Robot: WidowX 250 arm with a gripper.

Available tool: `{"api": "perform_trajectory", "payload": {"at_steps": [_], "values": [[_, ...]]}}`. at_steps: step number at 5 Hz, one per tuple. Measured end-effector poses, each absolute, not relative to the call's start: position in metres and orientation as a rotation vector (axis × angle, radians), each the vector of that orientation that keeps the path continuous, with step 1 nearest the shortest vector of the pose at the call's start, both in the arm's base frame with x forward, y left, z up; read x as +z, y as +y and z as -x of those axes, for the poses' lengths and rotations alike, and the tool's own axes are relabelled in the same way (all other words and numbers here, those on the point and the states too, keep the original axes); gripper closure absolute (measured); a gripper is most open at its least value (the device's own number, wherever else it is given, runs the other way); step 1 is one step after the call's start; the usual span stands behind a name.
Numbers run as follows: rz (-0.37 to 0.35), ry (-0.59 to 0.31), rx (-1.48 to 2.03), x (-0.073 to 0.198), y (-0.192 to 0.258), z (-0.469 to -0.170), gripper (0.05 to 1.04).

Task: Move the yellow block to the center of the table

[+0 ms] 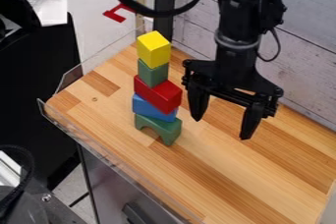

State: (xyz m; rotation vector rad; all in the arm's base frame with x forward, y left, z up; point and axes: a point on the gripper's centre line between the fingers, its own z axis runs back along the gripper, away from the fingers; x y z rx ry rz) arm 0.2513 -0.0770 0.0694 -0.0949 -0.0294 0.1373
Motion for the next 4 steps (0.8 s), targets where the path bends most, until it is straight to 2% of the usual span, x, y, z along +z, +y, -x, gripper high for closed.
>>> {"api": "perform_trajectory", "payload": {"at_steps": [1,4], "values": [[0.086,-0.002,0.137,0.062,-0.076,-0.247,0.083],[-0.045,-0.042,0.141,0.077,-0.065,-0.257,0.083]]}}
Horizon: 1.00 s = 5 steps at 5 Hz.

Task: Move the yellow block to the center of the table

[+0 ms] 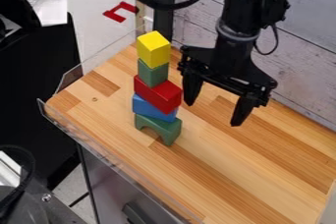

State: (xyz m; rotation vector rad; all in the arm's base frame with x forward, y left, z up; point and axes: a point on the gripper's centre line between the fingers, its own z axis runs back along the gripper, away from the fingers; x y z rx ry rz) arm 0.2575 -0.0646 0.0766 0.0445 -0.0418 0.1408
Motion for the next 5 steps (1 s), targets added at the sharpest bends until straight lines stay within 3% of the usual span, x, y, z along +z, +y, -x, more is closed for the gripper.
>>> {"api": "perform_trajectory", "payload": {"at_steps": [1,2,3,5], "values": [[-0.044,-0.109,0.14,0.103,-0.056,-0.256,0.083],[0.012,-0.196,0.136,0.13,-0.047,-0.256,0.083],[0.061,-0.227,0.162,0.148,-0.031,-0.252,0.084],[0.052,-0.201,0.184,0.156,0.0,-0.251,0.083]]}}
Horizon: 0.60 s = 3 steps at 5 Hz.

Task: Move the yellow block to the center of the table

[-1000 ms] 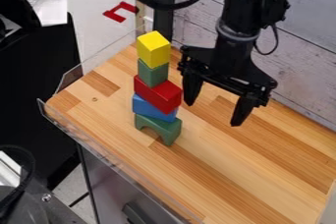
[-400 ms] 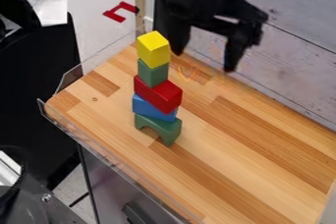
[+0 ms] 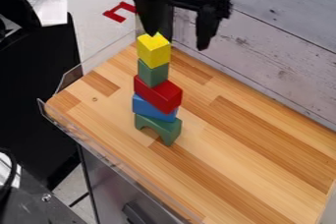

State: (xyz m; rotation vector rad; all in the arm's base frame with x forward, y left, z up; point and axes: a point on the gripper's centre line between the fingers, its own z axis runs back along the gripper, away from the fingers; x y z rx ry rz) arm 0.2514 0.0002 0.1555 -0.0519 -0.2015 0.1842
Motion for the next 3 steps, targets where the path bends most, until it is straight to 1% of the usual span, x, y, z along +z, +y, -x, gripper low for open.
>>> {"api": "perform_trajectory", "payload": {"at_steps": [1,2,3], "values": [[0.012,-0.166,0.189,0.15,0.02,-0.261,0.083],[-0.009,-0.143,0.192,0.148,0.037,-0.274,0.083],[-0.018,-0.105,0.167,0.145,0.047,-0.279,0.083]]}}
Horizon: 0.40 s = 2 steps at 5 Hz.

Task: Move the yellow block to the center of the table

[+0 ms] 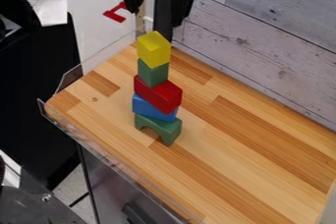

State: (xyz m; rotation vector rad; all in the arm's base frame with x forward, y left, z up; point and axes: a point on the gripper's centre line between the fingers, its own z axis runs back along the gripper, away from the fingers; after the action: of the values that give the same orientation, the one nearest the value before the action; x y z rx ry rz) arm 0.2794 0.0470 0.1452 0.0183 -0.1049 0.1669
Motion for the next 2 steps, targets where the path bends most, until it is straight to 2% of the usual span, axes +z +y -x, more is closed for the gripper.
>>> {"api": "perform_trajectory", "payload": {"at_steps": [2], "values": [[0.028,-0.012,0.065,0.1397,0.0415,-0.269,0.083]]}}
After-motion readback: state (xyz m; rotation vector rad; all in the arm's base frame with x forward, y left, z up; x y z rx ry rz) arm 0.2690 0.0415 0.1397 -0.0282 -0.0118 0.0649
